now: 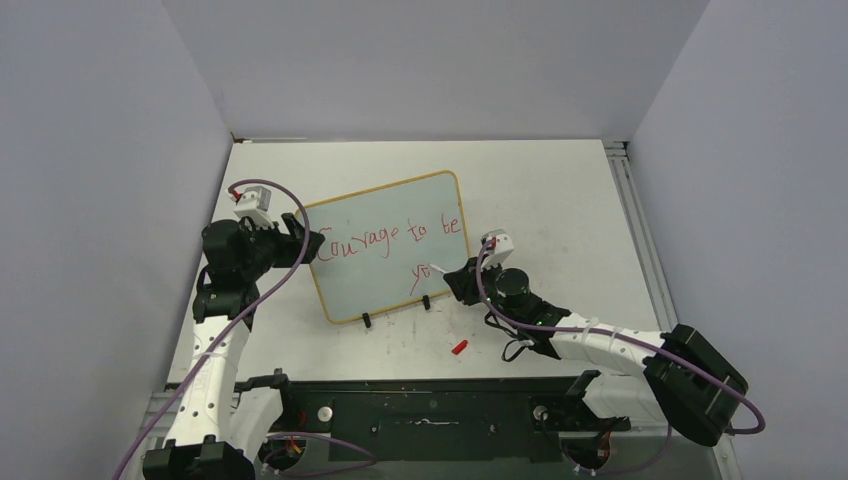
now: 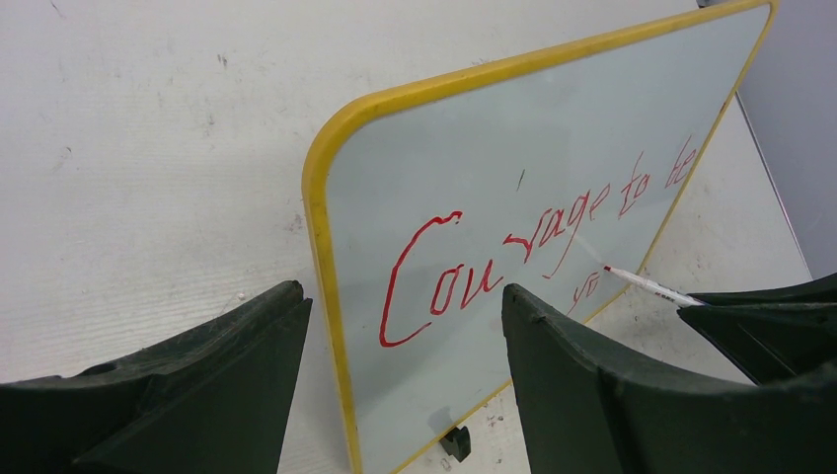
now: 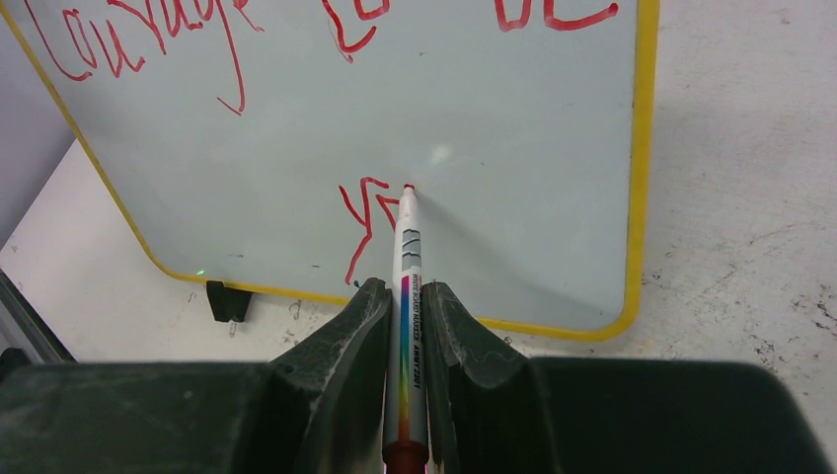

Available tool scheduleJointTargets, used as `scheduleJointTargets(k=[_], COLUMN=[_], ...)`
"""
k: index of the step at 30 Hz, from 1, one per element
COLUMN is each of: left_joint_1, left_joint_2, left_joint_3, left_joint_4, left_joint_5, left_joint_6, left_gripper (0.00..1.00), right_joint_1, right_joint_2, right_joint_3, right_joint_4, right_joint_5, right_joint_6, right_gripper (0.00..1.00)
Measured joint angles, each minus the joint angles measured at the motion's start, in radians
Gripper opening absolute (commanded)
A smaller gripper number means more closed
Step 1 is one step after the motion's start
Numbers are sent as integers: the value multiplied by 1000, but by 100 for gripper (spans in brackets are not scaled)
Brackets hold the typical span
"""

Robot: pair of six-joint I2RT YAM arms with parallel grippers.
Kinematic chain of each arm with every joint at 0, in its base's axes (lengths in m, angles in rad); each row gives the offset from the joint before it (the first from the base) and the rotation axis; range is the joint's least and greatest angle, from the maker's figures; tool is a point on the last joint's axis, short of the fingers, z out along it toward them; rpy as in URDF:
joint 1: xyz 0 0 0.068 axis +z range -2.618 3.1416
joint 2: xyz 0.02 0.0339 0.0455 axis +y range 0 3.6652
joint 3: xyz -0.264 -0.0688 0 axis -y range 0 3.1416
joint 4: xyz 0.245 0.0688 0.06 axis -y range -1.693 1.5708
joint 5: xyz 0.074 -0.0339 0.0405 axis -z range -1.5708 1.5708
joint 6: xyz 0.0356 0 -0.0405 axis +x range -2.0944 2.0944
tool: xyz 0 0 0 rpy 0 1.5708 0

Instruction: Write a sentence on the whiteboard

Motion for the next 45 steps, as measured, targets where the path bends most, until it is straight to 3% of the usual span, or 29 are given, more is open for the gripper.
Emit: scheduleJointTargets(k=[23, 45], left_joint_1=[0, 0], left_joint_2=[0, 0], left_joint_3=[0, 0], left_joint_4=[0, 0], left_joint_5=[0, 0], left_joint_6=[0, 0], left_gripper=[70, 70], right_joint_1=[1, 1], right_joint_2=[-30, -42], right_joint_3=[-85, -6], right_joint_4=[12, -20], right_joint_5=[-2, 69], right_joint_6=[28, -5], right_gripper=[5, 5])
